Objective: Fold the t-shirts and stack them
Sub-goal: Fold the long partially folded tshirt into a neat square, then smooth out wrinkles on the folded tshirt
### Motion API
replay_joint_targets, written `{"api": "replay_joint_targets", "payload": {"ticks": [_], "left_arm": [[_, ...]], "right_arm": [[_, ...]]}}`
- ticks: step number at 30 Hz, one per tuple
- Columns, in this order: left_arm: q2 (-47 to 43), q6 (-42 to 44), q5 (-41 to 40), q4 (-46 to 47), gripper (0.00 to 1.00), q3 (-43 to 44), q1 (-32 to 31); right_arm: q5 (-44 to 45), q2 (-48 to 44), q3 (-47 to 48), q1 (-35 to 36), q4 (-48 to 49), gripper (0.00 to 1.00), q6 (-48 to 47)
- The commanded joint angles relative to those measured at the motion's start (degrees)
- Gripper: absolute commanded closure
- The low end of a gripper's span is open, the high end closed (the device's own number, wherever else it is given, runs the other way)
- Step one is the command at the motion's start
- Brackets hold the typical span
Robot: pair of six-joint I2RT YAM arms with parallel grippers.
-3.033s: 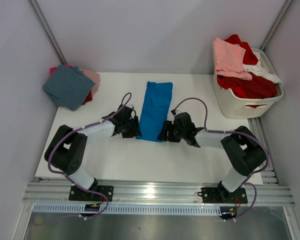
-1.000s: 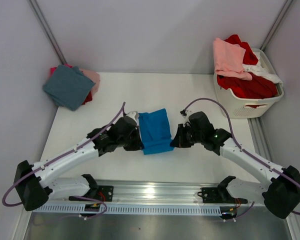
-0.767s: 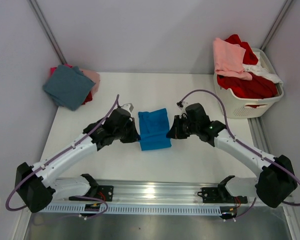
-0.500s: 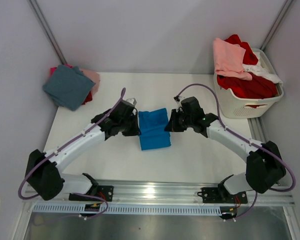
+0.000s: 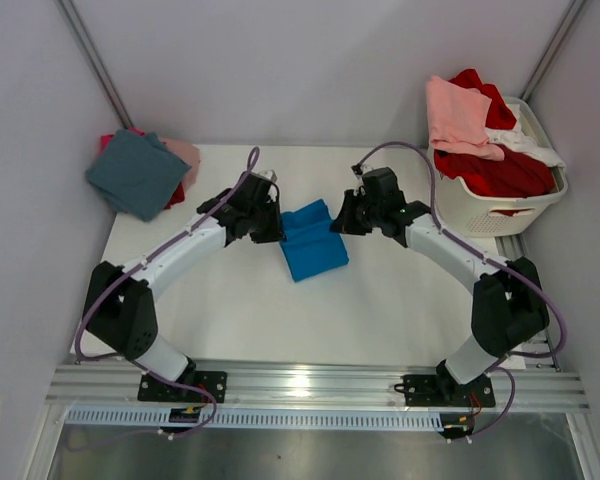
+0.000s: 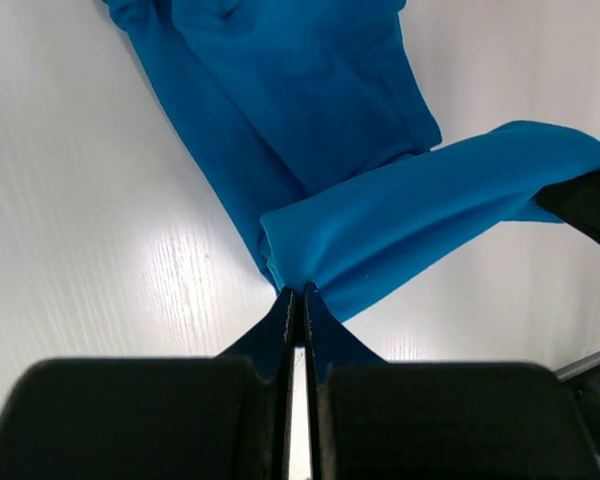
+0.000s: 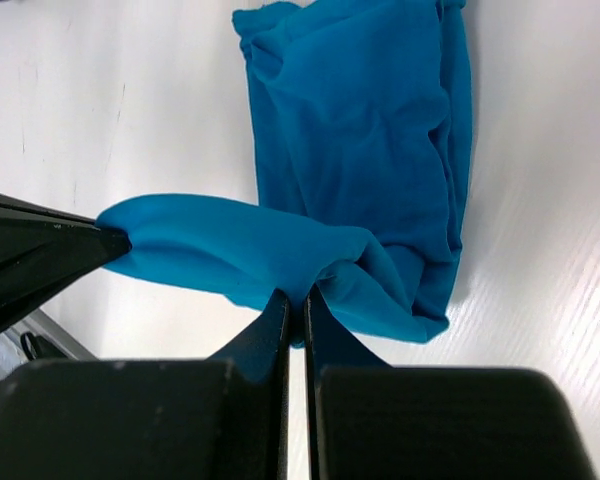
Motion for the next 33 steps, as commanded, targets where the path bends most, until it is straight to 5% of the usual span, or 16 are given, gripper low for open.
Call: {"api": "replay_joint_targets", "payload": {"ticks": [1,14,15,16,18,20,21,24,26,33], "left_arm": [[1.86,2.92,0.27,-0.67,0.98,2.77,2.68],[15.29,-1.12,5.02,6.02,0.91,11.99,13.75],[16.87,-1.13,5.71,5.58,0.88,13.22,14.02],[20.81,-0.6,6.94,4.27,0.8,17.5,14.28],[26.35,0.98,11.67,-0.28,0.77,24.78,14.72],[32.87,1.51,12.57,-6.69,0.75,30.34,14.72],[33.67,1.51,13.27,-6.9,0.75,30.89,14.81],[31.75,0.98,10.57,-4.45,0.63,27.13,15.77],[29.04,0.55,8.45,-3.65,0.45,25.37,17.09],[19.46,0.54,4.23,-0.06,0.4,18.08,17.89]], "right_arm": [[2.89,4.06,5.0,-1.83,3.86,1.0,-0.86],[-4.23,39.36,42.33,-4.56,4.58,1.0,-0.07],[-4.06,42.19,45.76,-4.56,3.36,0.92,0.02],[-2.41,45.26,54.32,-4.56,-2.05,0.69,0.02],[-1.16,51.08,60.45,-4.39,-5.79,0.53,-0.5],[1.38,50.83,59.51,-3.86,-3.7,0.07,-1.03],[1.56,49.35,57.76,-3.68,-0.47,0.01,-1.91],[0.86,47.5,55.2,-3.59,0.71,0.01,-3.05],[1.21,45.31,51.45,-3.59,1.84,0.01,-3.5],[8.06,30.63,34.3,-0.87,8.0,0.0,-8.86]]}}
